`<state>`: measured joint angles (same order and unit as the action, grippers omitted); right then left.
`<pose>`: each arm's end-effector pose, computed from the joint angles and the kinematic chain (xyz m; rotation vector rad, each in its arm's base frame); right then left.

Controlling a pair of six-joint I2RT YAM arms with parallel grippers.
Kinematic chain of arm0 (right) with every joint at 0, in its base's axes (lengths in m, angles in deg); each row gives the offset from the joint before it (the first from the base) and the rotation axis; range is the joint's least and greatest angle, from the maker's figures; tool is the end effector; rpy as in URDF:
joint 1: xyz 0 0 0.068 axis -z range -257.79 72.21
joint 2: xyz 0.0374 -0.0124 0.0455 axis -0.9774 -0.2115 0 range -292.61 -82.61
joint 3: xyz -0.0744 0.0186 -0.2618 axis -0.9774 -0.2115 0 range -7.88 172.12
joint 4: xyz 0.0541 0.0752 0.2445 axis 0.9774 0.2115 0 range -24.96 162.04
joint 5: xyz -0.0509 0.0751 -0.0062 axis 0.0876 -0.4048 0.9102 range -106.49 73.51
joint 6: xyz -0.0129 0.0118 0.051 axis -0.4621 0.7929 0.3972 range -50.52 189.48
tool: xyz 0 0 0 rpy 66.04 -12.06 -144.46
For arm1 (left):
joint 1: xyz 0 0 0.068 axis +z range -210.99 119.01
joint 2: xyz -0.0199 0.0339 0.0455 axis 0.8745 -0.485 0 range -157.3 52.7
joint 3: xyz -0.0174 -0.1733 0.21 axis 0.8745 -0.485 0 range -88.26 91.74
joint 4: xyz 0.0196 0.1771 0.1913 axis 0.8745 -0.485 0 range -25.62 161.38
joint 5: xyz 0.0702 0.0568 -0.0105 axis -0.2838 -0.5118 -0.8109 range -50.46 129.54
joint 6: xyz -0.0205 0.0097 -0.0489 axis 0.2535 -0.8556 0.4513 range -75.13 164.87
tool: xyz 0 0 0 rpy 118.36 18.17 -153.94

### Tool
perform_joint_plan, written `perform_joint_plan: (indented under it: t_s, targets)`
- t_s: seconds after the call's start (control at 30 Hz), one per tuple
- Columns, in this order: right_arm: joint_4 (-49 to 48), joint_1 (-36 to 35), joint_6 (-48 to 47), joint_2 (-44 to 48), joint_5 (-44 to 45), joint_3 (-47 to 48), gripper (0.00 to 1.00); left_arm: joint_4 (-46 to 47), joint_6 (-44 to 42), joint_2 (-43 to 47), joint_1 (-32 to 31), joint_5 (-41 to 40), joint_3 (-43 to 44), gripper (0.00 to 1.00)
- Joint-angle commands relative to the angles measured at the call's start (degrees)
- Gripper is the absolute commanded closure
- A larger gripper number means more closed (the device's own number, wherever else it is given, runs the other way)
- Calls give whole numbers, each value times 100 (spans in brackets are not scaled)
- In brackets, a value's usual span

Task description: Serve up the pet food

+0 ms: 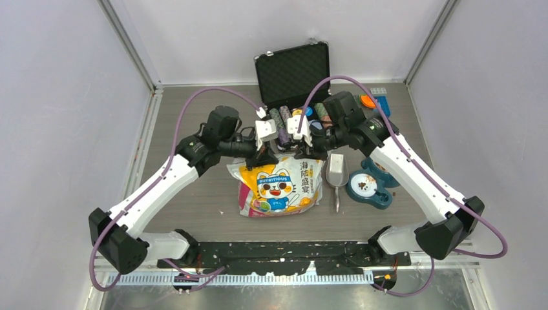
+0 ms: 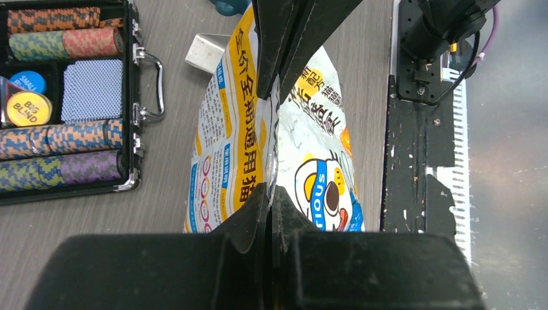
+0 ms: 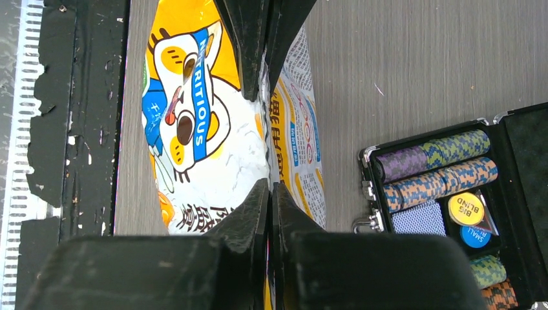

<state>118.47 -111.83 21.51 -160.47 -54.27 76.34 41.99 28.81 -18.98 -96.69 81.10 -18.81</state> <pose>0.2123 0.1698 0.3835 -1.7034 1.4983 0.6562 0.2053 -0.1767 0.3618 1.2972 1.6694 -0.9704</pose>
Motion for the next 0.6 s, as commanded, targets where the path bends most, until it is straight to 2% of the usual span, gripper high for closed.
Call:
perform_joint_plan:
  t_s: [0.0, 0.13, 0.27, 0.57]
  targets:
    - [289, 342, -174, 332, 549, 278, 95, 352, -210, 542, 60, 13, 2, 100]
    - [595, 767, -348, 477, 521, 466, 95, 540, -67, 703, 383, -188, -218, 100]
    - [1004, 1203, -453, 484, 588, 508, 95, 943, 266, 1039, 1045, -179, -625, 100]
    - [1151, 1737, -584, 484, 587, 291, 95, 877, 284, 1437, 1615, -1319, -963, 100]
